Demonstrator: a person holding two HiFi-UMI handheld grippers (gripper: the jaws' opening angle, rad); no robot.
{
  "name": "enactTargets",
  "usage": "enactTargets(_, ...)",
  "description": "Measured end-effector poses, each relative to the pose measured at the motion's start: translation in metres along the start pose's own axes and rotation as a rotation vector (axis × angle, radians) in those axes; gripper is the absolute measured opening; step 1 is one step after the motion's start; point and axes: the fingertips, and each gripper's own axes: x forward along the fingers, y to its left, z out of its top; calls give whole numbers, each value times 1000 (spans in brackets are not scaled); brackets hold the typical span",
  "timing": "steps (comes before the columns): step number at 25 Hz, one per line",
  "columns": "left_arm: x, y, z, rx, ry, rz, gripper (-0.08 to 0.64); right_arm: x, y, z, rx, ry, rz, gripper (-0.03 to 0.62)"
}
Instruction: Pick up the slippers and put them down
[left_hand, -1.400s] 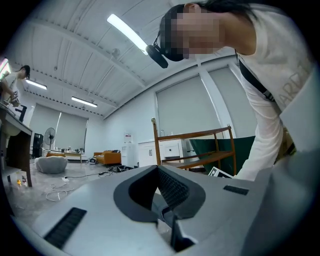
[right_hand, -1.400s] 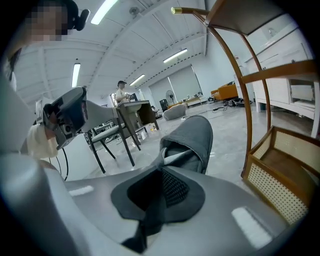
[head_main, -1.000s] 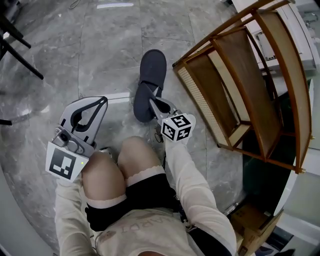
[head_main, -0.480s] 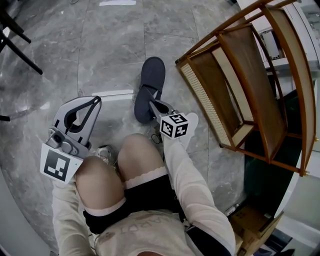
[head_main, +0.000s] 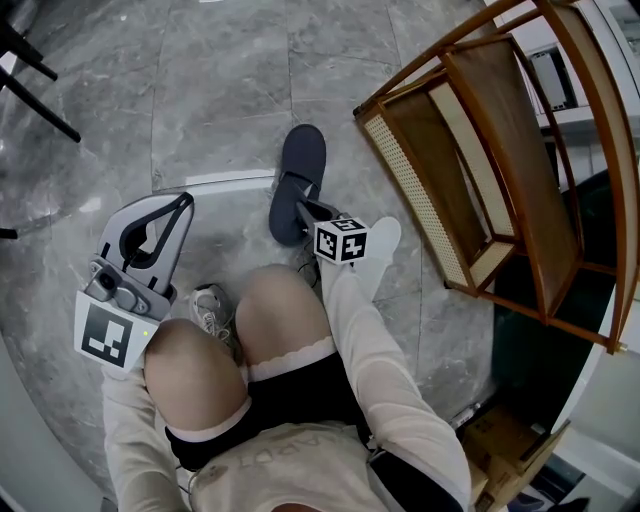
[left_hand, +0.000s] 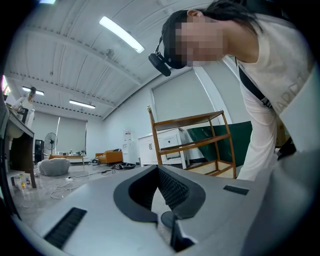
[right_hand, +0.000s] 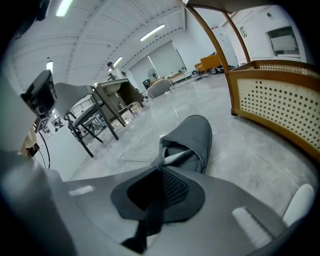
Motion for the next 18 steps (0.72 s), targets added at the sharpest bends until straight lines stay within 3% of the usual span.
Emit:
enactTargets(13,-7,-4,-6,12,21,5,3,18,-25,-62,63,164,-97,26)
enactTargets(18,-6,-6,-9,14,25,-1,3,21,-30,-70,33,191,-143,43)
